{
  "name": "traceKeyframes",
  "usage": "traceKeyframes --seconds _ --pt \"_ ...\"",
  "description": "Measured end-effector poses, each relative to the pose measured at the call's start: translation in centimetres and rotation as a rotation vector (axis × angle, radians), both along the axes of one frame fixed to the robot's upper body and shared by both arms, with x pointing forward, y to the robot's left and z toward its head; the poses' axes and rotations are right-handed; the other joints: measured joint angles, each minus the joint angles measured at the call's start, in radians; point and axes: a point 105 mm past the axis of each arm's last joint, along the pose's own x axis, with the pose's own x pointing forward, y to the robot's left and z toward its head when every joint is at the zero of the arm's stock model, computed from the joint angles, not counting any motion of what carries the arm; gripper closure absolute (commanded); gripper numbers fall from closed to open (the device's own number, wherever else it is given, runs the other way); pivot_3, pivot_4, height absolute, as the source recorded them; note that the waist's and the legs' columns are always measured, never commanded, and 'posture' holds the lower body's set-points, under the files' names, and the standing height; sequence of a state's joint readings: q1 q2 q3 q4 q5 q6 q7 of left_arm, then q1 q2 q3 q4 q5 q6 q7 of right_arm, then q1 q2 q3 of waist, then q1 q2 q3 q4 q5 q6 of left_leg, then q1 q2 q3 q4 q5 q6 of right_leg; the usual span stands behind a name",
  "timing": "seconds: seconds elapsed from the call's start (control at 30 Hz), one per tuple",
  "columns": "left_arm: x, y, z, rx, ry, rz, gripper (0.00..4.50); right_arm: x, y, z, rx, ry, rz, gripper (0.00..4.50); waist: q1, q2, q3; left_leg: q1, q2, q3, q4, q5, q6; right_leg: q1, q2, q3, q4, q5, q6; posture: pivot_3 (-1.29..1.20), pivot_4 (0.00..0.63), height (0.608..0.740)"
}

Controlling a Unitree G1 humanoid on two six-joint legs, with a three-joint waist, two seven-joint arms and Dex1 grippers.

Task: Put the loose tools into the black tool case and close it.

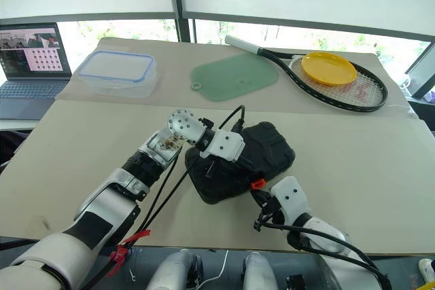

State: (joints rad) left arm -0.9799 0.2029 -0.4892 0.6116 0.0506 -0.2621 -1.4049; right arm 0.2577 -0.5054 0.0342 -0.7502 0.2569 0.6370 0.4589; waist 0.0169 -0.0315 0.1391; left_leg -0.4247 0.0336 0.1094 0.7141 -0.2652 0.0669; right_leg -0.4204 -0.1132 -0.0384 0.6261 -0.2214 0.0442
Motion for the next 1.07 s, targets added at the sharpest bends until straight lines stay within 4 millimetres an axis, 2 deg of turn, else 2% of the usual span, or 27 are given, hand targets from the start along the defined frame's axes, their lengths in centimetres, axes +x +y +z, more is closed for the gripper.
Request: traceKeyframes --seconds 0.23,0.37,0.43,0.47,0.5,0.57,0.67,0.77,0.83,0.87,0.97,1.07 --pt "-0.1 -0.1 -0.1 -0.003 0.002 -0.002 4.5 0.0 -0.2 1.7 -0.028 -0.067 0.03 4.48 0.002 0.0 0.0 0.0 0.0 0.0 0.0 0.0 0.0 0.0 0.0 0.0 0.0 0.0 0.0 0.0 0.15 0.738" --pt "-0.1 -0.1 -0.1 -0.006 0.001 0.0 4.5 0.2 -1.9 2.9 -0.089 -0.101 0.02 4.48 0.005 0.0 -0.001 0.001 0.0 0.0 0.0 0.0 0.0 0.001 0.0 0.0 0.0 0.0 0.0 0.0 0.15 0.738" --pt "-0.1 0.1 -0.2 -0.005 0.011 0.009 3.98 -0.1 -2.1 2.9 -0.102 -0.086 0.046 4.5 0.004 0.0 -0.001 0.001 0.0 0.0 -0.001 0.0 0.0 0.001 0.0 0.0 0.0 0.0 0.0 0.0 0.15 0.738" --pt "0.1 0.3 0.0 -0.012 0.029 0.029 3.81 -0.4 -2.3 2.9 -0.104 -0.069 0.072 3.92 0.004 0.0 -0.001 0.001 0.0 0.0 -0.001 0.0 0.0 0.001 0.0 0.0 0.0 0.0 0.0 0.0 0.15 0.738" --pt "0.4 0.8 0.2 -0.017 0.049 0.056 3.41 -0.7 -2.7 3.1 -0.11 -0.05 0.101 3.69 0.002 0.0 -0.001 0.001 0.0 0.0 -0.001 0.0 0.0 0.001 0.0 0.0 0.0 0.0 0.0 0.0 0.15 0.738" --pt "1.0 3.1 0.7 -0.02 0.094 0.121 2.7 -1.4 -3.9 3.7 -0.133 -0.012 0.146 3.01 -0.008 0.001 -0.001 0.002 0.001 0.0 -0.002 0.0 0.0 0.0 0.001 0.001 0.0 0.0 -0.001 0.0 0.15 0.738" --pt "1.3 9.1 1.3 0.003 0.196 0.254 1.82 -1.9 -6.5 5.3 -0.166 0.048 0.216 2.13 -0.031 0.002 -0.001 0.004 0.002 0.0 -0.005 0.0 0.0 0.0 0.002 0.002 0.001 -0.002 -0.003 0.0 0.15 0.738" --pt "-0.2 15.7 1.7 0.044 0.33 0.41 0.69 -2.6 -9.0 6.9 -0.17 0.121 0.276 0.99 -0.035 0.003 0.0 0.009 0.003 0.0 -0.011 0.0 -0.001 0.001 0.003 0.002 0.002 -0.003 -0.005 0.0 0.15 0.738" --pt "-1.9 18.9 1.9 0.078 0.396 0.493 0.06 -3.0 -10.0 7.9 -0.156 0.165 0.332 0.38 -0.028 0.004 0.001 0.009 0.003 0.001 -0.014 0.001 -0.003 0.001 0.002 0.002 0.002 -0.004 -0.005 0.0 0.15 0.738" --pt "-2.7 19.8 1.9 0.085 0.43 0.521 0.0 -3.2 -10.3 8.2 -0.148 0.18 0.352 0.09 -0.026 0.004 0.001 0.009 0.002 0.001 -0.014 0.001 -0.004 0.001 0.001 0.002 0.002 -0.004 -0.005 0.0 0.15 0.738" --pt "-4.8 22.2 2.9 0.061 0.51 0.622 0.0 -3.0 -11.5 9.2 -0.108 0.202 0.379 0.09 -0.007 0.002 0.004 0.009 0.001 0.001 -0.013 0.002 -0.005 0.001 -0.001 0.001 0.0 -0.004 -0.004 0.0 0.15 0.738" --pt "-5.7 23.1 4.3 -0.007 0.524 0.694 0.0 -2.5 -11.9 10.5 -0.067 0.173 0.397 0.09 0.005 0.003 0.004 0.009 0.001 0.0 -0.012 0.002 -0.005 0.0 -0.002 0.001 -0.001 -0.004 -0.004 0.0 0.15 0.738"
